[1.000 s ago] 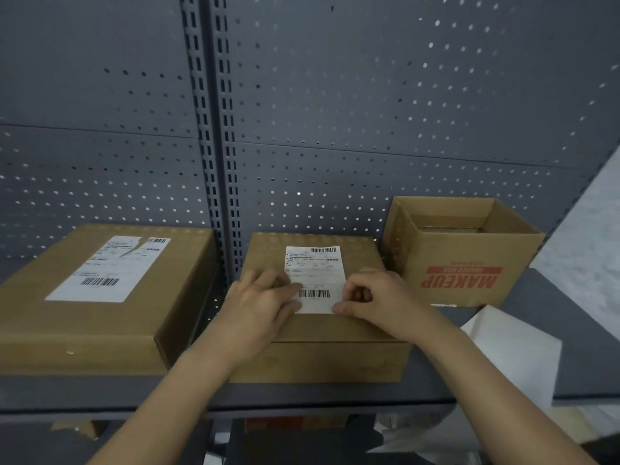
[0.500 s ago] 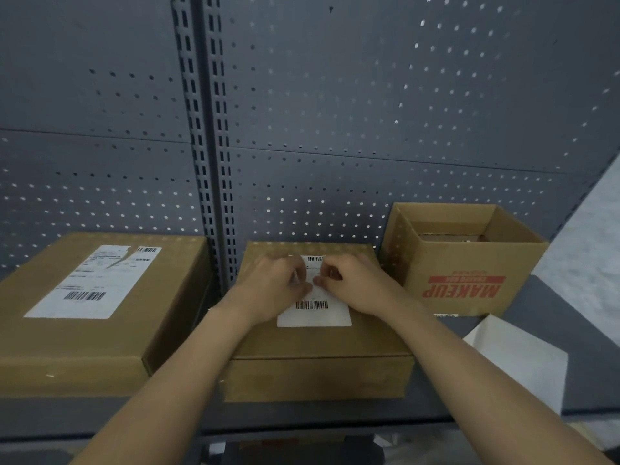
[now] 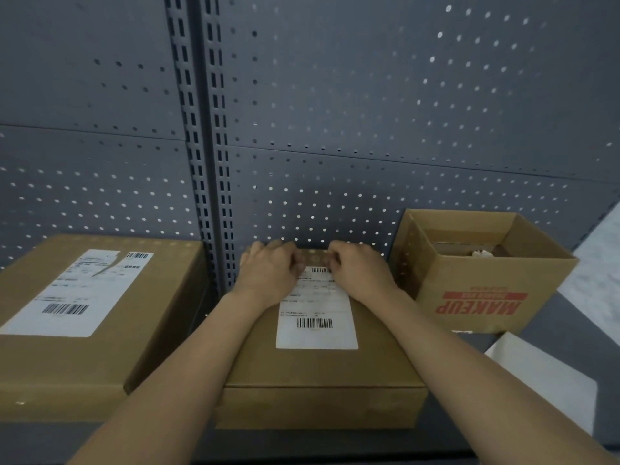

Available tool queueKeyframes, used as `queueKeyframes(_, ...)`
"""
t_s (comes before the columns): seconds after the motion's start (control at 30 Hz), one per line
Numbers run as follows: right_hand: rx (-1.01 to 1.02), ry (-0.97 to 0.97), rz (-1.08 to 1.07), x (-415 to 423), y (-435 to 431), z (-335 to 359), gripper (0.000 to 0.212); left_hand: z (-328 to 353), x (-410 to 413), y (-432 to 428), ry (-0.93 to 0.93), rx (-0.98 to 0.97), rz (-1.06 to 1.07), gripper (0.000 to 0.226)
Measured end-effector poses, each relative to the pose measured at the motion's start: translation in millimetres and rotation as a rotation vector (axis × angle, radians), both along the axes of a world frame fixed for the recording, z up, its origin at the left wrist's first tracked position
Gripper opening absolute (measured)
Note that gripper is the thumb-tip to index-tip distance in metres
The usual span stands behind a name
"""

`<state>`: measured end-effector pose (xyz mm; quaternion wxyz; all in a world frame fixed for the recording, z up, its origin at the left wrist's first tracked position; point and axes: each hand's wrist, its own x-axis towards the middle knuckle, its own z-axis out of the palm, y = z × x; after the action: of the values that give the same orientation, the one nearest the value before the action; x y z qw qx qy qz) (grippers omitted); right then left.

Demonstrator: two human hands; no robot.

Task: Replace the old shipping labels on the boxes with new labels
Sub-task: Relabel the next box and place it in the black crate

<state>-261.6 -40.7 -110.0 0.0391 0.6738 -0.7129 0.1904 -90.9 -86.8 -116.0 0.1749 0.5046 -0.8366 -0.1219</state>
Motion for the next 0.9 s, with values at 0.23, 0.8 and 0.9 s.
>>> queueKeyframes(0.23,0.062,0.100,-0.022,3,-1,-2,0.037,1,15,13,0.000,-0.045,-0.092,0.030)
queueKeyframes(0.8,0.239,0.282,0.046,24,65,5,0.063,4,38,66,-0.294,0.163,-0.113,0.067)
queueKeyframes(0.9,0.256,0.279,0.100,26,83,10,0.042,5,37,67,-0.307,0.149,-0.110,0.067)
